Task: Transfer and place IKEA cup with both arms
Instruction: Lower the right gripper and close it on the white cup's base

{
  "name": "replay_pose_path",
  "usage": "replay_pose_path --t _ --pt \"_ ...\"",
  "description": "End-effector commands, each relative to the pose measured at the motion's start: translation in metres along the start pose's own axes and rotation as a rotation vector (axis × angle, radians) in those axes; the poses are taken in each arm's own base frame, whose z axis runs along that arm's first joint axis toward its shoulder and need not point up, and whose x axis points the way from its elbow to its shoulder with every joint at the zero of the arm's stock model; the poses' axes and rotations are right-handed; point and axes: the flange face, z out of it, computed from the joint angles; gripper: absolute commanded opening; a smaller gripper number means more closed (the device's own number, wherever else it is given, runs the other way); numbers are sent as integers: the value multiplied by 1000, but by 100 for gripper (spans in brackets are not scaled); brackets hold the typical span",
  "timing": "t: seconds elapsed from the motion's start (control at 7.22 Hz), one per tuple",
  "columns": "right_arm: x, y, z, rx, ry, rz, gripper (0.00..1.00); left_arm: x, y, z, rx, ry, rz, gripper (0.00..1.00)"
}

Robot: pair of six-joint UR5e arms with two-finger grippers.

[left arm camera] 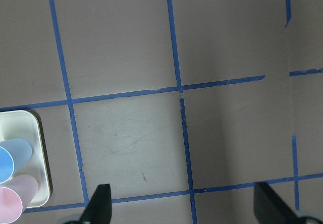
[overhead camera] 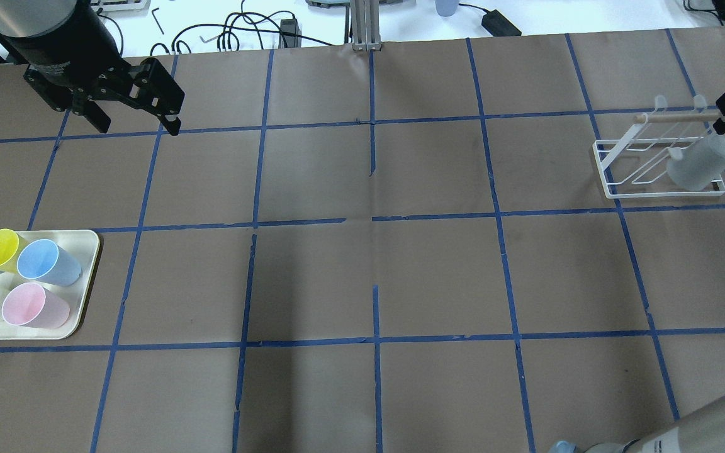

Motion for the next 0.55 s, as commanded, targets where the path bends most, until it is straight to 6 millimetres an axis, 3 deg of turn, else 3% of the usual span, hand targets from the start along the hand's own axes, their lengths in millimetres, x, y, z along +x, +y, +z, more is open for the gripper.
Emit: replay_pose_path --t 0.0,0.14,0.42 --pt "0 4 21 -17 -12 -1 99 0 0 0 0 2 0 100" --pt "-1 3 25 -7 -5 -3 93 0 0 0 0 2 0 100" --pt "0 3 31 -5 -6 -2 93 0 0 1 -1 3 0 100"
